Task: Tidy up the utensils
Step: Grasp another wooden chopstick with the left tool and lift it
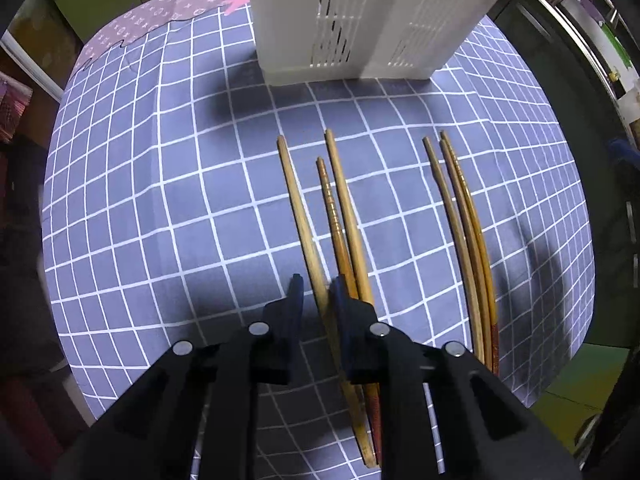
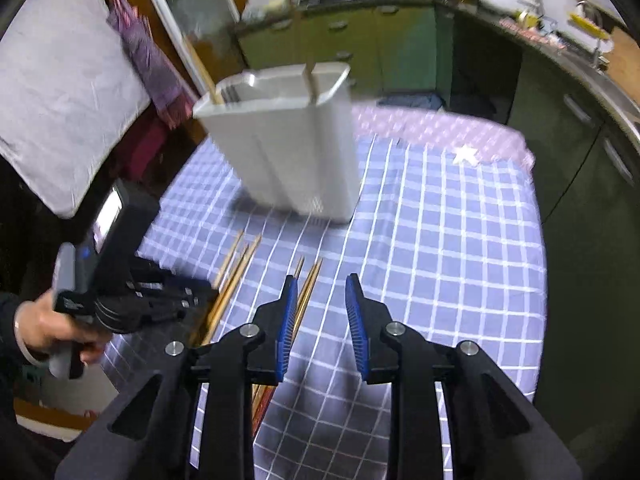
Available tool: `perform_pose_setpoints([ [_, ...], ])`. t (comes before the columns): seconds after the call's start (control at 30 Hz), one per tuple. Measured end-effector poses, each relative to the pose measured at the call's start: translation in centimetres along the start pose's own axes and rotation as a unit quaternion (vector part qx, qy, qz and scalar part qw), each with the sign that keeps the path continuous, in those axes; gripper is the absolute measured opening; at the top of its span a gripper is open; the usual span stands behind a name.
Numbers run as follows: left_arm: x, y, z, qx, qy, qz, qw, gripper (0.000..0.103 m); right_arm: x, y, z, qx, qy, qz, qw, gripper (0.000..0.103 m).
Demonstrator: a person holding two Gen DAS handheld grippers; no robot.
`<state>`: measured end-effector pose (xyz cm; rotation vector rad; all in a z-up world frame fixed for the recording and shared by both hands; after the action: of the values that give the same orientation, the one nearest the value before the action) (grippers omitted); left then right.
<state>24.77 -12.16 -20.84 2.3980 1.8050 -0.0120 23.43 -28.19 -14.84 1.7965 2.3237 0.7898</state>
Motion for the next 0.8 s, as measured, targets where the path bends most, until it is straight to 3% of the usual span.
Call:
perform_pose_setpoints([
  [0.07,0.0,0.0,0.0,-0.001,0.001,-0.003,1.0,0.009,0.4,-0.3,1.7,0.029,-0.008,-0.004,1.0,0.025],
  [0.37,1.5,0.0,-2.7,-0.052,-0.019,-0.014,0.9983,0.007,0.9,-2.0,7.1,0.14,-0.003,0.005,0.99,0.022],
  [0.43,1.7,-0.1,-3.9,-0.071,-0.02,-0.012,0.9972,0.007,0.9,-2.1,8.1,0.155,-0.001,0.013,0.988,0.017],
  [0.6,1.9,-0.6,-7.8,-0.134,-0.022,0.005,0.9908,0.007,1.2,-2.2,9.7,0.179,0.002,0.022,0.984,0.016],
  [0.8,1.9,-1.2,-10.5,-0.18,-0.037,0.009,0.9829,0.007,1.7,-2.3,11.1,0.194,-0.011,0.024,0.981,0.016],
])
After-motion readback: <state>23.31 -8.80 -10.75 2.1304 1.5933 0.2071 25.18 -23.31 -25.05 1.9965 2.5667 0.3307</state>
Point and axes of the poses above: each gripper's, at about its wrist camera, not at the fingertips, and z roughly the way its jaws point, x to its left, y to its top, the point moved 5 cm from there along z, roughly the way its jaws point, and after that the axes turned 1 degree about x, right-handed, at the moved point
